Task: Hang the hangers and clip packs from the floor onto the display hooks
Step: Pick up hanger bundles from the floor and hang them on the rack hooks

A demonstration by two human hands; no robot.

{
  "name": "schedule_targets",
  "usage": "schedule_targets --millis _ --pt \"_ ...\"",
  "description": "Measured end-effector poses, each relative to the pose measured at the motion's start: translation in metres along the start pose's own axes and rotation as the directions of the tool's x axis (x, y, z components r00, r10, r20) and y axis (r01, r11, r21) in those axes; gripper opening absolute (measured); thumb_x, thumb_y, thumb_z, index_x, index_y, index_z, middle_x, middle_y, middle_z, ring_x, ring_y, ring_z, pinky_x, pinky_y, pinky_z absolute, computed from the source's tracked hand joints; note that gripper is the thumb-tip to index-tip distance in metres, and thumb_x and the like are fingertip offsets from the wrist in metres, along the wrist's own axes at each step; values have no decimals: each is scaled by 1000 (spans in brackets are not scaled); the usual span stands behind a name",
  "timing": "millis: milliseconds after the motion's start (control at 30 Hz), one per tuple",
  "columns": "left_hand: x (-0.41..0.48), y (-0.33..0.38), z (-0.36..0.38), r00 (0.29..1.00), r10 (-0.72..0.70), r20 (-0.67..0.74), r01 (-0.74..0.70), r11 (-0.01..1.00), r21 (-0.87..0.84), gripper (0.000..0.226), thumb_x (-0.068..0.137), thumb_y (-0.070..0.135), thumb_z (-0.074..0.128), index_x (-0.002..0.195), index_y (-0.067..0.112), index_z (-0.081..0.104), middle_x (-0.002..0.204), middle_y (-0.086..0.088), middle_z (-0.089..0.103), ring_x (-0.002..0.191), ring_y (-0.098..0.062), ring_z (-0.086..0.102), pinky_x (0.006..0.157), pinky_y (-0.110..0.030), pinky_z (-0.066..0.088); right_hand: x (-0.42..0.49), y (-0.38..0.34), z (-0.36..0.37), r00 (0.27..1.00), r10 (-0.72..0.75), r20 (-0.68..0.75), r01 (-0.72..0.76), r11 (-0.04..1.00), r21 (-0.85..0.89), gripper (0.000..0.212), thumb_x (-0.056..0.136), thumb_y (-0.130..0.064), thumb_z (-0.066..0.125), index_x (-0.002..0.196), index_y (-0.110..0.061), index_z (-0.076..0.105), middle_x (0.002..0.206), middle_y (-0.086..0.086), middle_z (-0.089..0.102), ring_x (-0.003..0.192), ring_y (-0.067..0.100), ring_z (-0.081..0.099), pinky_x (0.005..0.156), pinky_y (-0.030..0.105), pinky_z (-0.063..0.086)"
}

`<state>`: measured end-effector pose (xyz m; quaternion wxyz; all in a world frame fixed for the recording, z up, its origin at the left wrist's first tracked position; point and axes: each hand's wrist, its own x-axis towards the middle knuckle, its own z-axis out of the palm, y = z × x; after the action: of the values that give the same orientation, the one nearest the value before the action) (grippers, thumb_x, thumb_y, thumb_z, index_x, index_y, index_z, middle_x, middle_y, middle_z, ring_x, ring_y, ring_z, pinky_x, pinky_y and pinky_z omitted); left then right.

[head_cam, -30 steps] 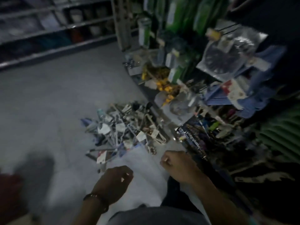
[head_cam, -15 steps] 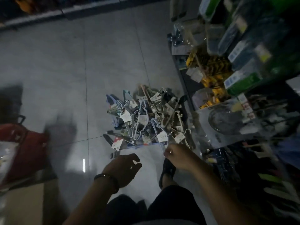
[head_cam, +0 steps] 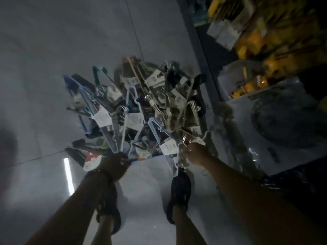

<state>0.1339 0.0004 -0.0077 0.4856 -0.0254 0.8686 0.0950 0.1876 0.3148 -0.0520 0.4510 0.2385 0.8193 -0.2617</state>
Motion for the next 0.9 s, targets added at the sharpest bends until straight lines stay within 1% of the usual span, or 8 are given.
schedule_targets --millis 200,300,500,567,700,733,800,900 --pt "150 -13 34 987 -74 -142 65 996 -63 64 101 29 62 154 1 38 152 -27 47 136 -45 51 110 -47 45 131 27 99 984 170 -55 -157 969 192 47 101 -25 62 143 -6 53 131 15 63 118 32 63 93 34 52" --pt "192 -30 60 986 -74 -151 64 995 -72 77 100 33 59 163 12 19 160 -28 38 139 -48 47 113 -52 45 173 32 138 966 251 -60 -204 886 417 61 91 -26 71 145 -10 49 136 15 61 121 36 63 99 49 57" --pt "199 -40 88 979 -68 -194 44 991 -127 91 100 38 60 166 24 -2 143 -29 57 121 -48 62 100 -55 53 187 38 163 955 243 -170 -47 690 723 55 97 -38 73 139 -9 54 127 7 67 110 27 65 81 32 51" --pt "193 -38 83 985 -62 -161 37 988 -152 90 100 37 57 166 28 -4 147 -25 56 124 -46 61 103 -56 52 172 41 162 947 178 -268 37 768 639 52 95 -40 75 129 -3 63 118 6 71 105 21 66 83 26 48" --pt "183 -42 70 992 -72 -106 46 972 -232 80 91 33 57 162 30 20 139 -18 62 119 -48 63 101 -56 54 127 31 174 907 104 -409 68 921 384 59 95 -62 59 68 -9 65 77 14 68 72 26 67 68 27 45" --pt "183 -47 70 993 -94 -78 67 955 -289 74 85 33 56 155 33 31 129 -17 66 112 -47 65 97 -58 56 115 23 175 900 100 -424 95 904 416 57 94 -65 55 77 -11 68 85 16 70 79 29 68 73 32 49" --pt "180 -48 67 993 -112 24 109 871 -480 52 84 25 59 135 27 47 117 -22 69 100 -45 69 88 -63 60 95 9 178 891 111 -439 144 849 508 65 96 -60 57 129 -3 61 128 20 68 116 34 66 96 37 52" --pt "158 -27 46 985 -122 125 171 536 -827 7 99 3 62 101 8 58 99 -25 70 82 -38 70 75 -55 60 72 -1 180 874 156 -460 176 781 599 72 99 -60 54 151 -12 43 143 10 61 130 30 60 103 41 53"
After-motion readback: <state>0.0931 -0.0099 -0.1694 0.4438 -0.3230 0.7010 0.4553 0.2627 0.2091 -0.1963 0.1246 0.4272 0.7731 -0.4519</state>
